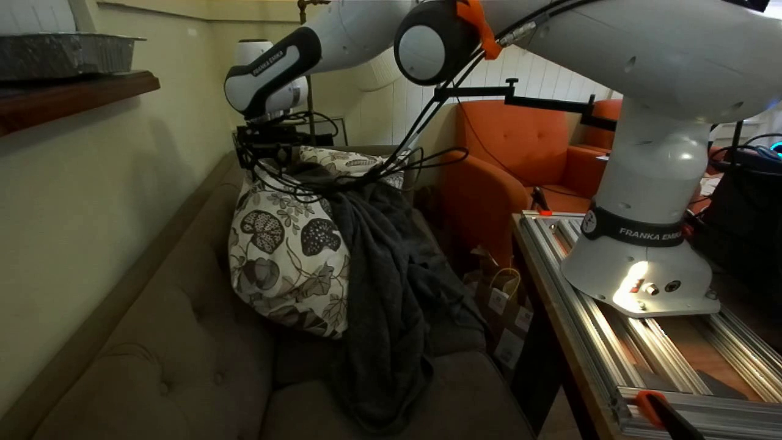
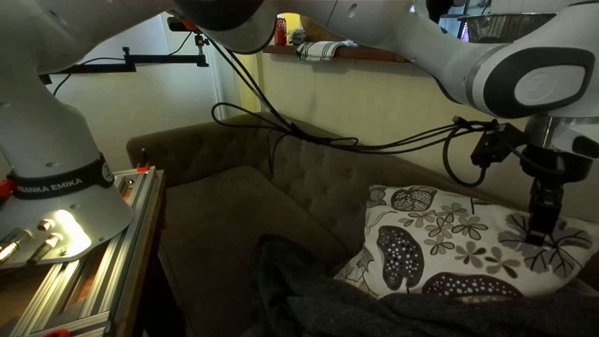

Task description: Push the pillow on the left to the left.

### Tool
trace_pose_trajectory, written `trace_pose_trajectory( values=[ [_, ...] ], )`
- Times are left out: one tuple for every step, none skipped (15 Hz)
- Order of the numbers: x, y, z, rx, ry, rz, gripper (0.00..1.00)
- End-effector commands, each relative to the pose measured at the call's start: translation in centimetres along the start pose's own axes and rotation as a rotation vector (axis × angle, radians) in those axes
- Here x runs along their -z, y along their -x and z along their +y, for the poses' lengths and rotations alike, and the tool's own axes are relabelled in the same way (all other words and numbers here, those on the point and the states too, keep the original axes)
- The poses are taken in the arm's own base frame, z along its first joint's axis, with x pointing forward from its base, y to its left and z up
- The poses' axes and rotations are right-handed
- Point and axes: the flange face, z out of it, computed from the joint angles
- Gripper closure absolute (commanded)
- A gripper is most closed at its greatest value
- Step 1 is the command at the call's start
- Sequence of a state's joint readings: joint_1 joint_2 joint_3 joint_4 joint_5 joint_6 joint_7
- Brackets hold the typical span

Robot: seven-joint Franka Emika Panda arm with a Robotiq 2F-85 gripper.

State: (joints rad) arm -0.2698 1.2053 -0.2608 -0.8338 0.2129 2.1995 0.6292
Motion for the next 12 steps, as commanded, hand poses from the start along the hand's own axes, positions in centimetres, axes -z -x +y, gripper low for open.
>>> trace_pose_trajectory(
  values=[
    [-0.4,0.1,-0.4,-0.062,0.004,-0.023,0.59],
    [-0.3,0.2,-0.4,-0.070,-0.004,-0.039,0.67],
    [-0.1,0.3,-0.5,-0.071,-0.023,-0.062,0.73],
    [0.2,0.5,-0.6,-0.078,-0.037,-0.102,0.81],
    [0.2,0.7,-0.6,-0.081,-0.032,-0.127,0.86],
    [0.5,0.8,-0.6,-0.073,-0.066,-0.174,0.94],
    [0.6,1.1,-0.6,-0.076,-0.063,-0.206,0.98],
    [0.8,1.2,-0.6,-0.066,-0.080,-0.235,1.00],
    [0.9,1.3,-0.6,-0.069,-0.077,-0.252,1.00],
    [1.3,1.6,-0.7,-0.058,-0.082,-0.279,0.98],
    [1.8,1.9,-1.0,-0.044,-0.089,-0.302,0.98],
    [2.8,2.4,-1.7,-0.016,-0.104,-0.320,0.99]
  ],
)
